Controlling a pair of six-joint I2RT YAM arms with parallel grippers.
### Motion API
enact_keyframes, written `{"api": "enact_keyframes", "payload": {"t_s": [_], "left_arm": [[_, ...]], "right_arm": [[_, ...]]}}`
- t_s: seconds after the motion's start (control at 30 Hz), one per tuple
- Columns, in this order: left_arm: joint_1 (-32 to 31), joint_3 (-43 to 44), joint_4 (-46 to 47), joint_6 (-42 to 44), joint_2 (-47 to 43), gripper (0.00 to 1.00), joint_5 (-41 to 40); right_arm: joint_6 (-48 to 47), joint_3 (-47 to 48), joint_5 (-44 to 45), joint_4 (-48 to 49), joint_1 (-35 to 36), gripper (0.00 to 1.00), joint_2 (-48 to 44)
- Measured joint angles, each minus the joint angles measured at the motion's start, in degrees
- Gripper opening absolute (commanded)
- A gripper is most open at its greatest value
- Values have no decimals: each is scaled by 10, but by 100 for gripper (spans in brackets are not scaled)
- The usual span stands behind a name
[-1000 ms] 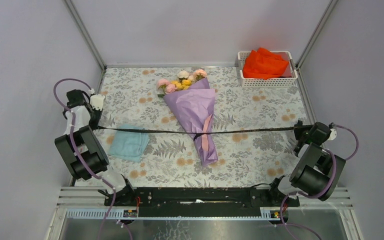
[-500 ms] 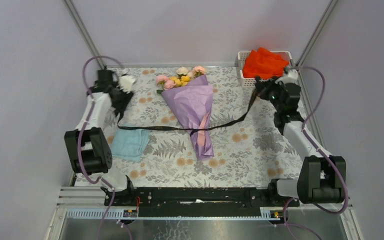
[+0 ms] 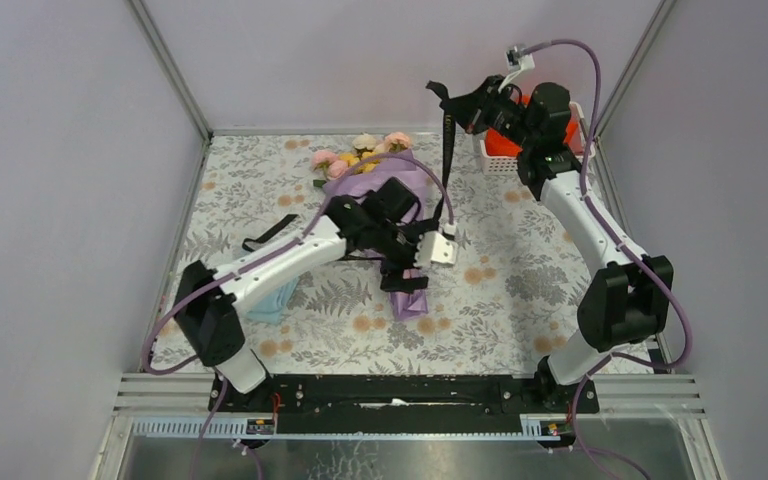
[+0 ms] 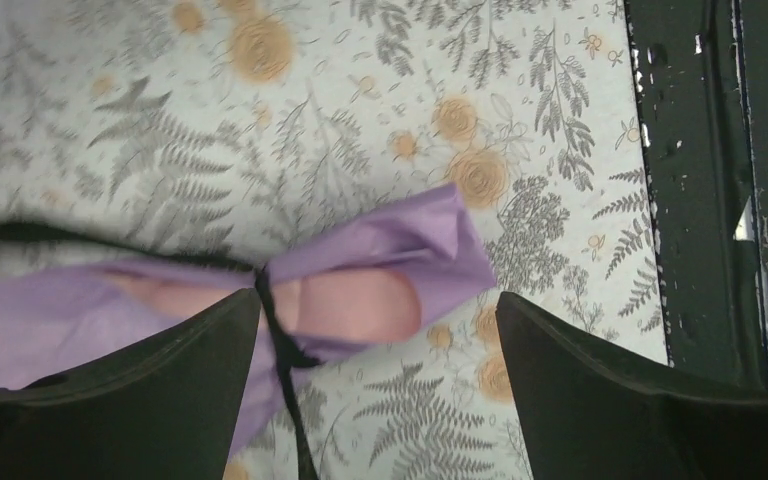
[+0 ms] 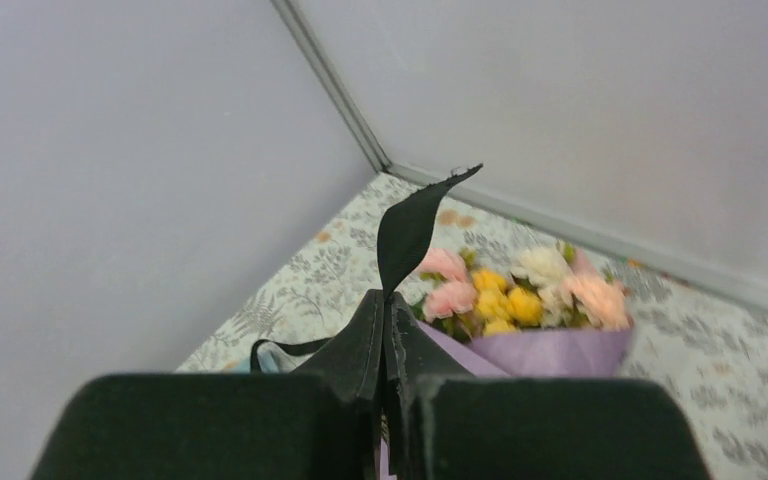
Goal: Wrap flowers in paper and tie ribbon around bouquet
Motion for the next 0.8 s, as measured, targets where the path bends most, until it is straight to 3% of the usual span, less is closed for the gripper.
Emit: {"api": "enact_keyframes", "payload": {"t_s": [0.17, 0.33, 0.4, 0.63, 0.7, 0.8], "left_arm": [[-56, -11, 46, 28, 74, 99, -30], [-82, -90, 127, 60, 122, 96, -87], [-84, -127, 155, 71, 129, 88, -105], [-90, -204, 196, 90, 109, 36, -116], [-92, -211, 198, 90, 106, 28, -114], [-92, -217, 202, 86, 104, 27, -103]], "right_arm": [[-3, 93, -19, -23, 30, 0, 7], [-7, 156, -29, -42, 53, 0, 16], [-8, 174, -31, -54, 57, 0, 21], [-10, 232, -31, -87, 64, 0, 30], [-10, 247, -31, -87, 68, 0, 30], [-10, 260, -32, -87, 77, 0, 28]]}}
